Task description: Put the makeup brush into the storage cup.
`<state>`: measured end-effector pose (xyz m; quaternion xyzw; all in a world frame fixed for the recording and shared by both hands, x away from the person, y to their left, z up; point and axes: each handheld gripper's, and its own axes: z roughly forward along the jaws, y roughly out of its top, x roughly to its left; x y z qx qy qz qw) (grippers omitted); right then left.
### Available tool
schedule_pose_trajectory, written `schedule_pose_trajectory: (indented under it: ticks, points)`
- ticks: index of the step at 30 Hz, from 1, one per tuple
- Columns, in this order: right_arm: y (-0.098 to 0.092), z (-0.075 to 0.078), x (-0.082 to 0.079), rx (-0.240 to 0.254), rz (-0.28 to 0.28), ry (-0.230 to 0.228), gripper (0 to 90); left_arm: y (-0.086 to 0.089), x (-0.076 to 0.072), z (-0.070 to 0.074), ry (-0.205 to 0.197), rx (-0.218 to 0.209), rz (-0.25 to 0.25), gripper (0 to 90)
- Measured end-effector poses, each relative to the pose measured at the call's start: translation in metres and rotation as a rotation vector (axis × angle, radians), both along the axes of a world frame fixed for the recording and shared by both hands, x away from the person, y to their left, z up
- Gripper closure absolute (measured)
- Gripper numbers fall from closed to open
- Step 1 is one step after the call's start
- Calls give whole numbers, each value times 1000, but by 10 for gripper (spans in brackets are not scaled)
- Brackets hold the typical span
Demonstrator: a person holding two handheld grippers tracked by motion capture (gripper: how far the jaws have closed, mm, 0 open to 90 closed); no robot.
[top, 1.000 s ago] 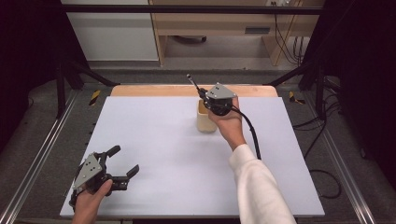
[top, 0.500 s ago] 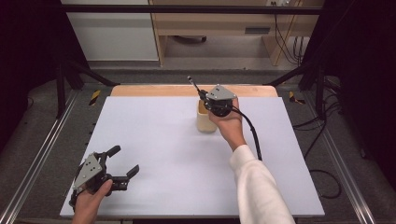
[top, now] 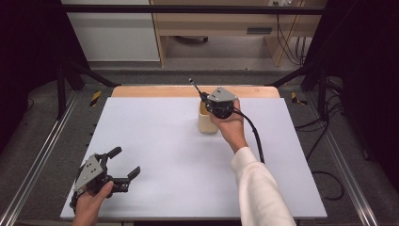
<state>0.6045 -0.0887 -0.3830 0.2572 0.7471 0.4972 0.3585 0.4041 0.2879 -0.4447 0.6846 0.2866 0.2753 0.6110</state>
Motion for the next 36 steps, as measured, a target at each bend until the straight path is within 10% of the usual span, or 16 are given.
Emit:
schedule_pose_trajectory:
  ticks: [36]
  points:
    - [-17, -2, -10, 62, -22, 39, 783, 0, 0, 0, 1, 5, -1, 8]
